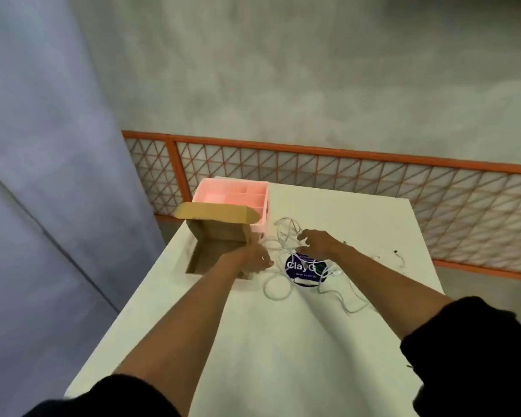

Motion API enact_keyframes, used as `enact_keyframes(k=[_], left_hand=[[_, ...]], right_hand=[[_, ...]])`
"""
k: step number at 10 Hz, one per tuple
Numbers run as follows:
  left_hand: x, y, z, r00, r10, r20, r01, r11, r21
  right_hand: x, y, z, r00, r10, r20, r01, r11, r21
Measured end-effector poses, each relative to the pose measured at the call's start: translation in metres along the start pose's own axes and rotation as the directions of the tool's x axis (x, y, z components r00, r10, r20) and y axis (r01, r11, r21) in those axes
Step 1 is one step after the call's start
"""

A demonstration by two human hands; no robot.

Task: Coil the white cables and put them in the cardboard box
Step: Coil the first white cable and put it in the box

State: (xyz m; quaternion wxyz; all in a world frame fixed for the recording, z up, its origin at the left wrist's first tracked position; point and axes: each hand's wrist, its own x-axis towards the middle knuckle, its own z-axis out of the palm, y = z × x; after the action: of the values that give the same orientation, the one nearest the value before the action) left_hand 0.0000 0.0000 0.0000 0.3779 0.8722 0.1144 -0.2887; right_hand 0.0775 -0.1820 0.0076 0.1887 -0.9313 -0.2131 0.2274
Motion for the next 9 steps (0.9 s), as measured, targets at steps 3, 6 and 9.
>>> enact_keyframes(k=[3, 6, 9], left_hand=[[0.038, -0.022, 0.063, 0.991, -0.092, -0.102, 0.117, 0.952, 0.282], [0.067, -0.029, 0.101, 0.922, -0.323, -0.215, 0.29, 0.942, -0.169], [0.062, -0.012, 0.101, 0.939, -0.279, -0.201, 0.208, 0.927, -0.313]], right_hand=[[0.013, 0.021, 0.043, 0.989, -0.109, -0.1, 0.122, 0.984, 0.131], [0.036, 0.028, 0.07, 0.994, -0.094, -0.049, 0.102, 0.976, 0.193], [0.018, 0.002, 0.017, 0.955, -0.016, -0.296, 0.184, 0.814, 0.551]])
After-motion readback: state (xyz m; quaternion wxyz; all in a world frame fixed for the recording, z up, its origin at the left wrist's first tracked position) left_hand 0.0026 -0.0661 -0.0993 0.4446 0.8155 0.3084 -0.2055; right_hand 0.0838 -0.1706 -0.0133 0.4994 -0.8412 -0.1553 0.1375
